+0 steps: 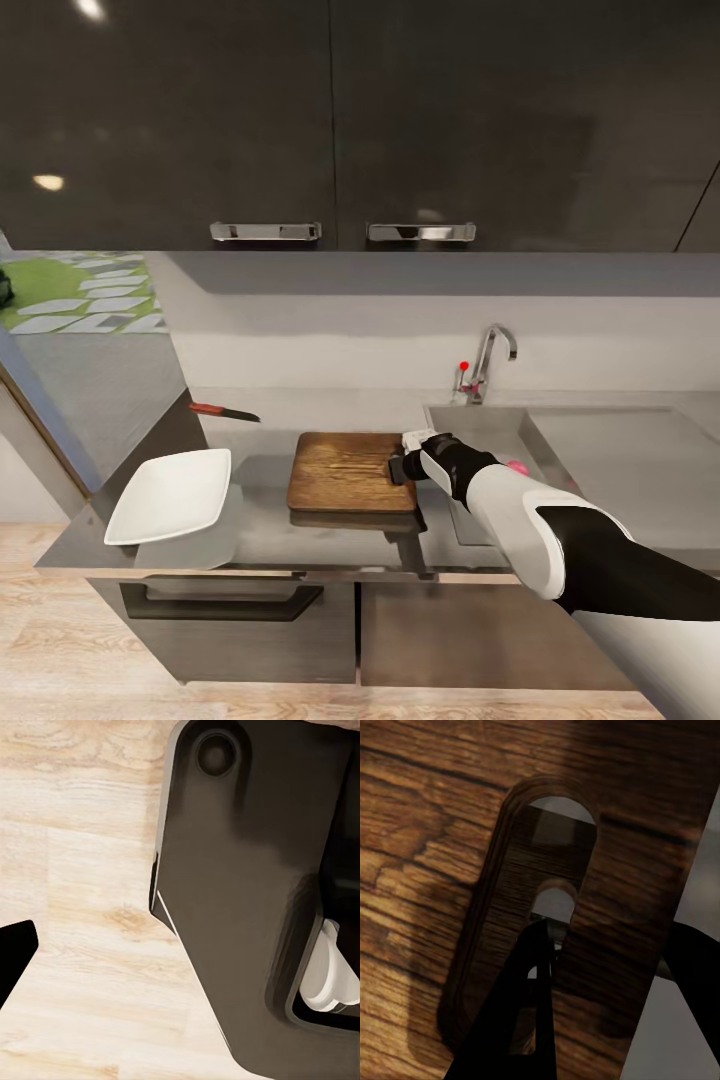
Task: In the kitchen, take the Vidalia onion out of the sink, dice it on the chopping board with the paring knife, put the diced onion into the bowl on the countertop, then place both the paring knife and the chopping board into the sink.
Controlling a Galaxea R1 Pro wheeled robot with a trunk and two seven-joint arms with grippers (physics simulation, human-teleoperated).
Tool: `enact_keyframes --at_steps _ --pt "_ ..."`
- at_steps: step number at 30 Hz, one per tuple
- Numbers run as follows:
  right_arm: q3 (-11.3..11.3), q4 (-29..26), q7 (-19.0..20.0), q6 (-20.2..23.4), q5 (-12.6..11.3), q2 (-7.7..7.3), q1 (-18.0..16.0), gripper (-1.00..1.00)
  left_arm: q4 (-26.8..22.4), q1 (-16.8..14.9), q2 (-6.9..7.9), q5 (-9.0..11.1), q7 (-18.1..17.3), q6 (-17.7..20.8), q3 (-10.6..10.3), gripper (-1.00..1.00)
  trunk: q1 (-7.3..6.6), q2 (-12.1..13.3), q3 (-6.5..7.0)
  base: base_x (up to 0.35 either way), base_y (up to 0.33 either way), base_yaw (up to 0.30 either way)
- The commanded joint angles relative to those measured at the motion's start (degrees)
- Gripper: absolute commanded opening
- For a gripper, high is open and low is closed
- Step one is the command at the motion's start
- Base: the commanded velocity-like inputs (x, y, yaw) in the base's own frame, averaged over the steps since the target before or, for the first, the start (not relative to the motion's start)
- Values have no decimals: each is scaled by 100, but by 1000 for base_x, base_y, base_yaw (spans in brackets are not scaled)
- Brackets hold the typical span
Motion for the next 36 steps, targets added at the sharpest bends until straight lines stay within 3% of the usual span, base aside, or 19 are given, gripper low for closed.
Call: enact_keyframes --at_steps 1,36 --pt "-54 -11 23 33 59 1 -2 -100 12 -5 1 14 -3 -32 20 100 3 -11 -10 0 0 0" --pt "-37 -11 15 34 60 1 -2 -100 12 -5 0 14 -3 -32 17 100 3 -11 -10 20 -24 0"
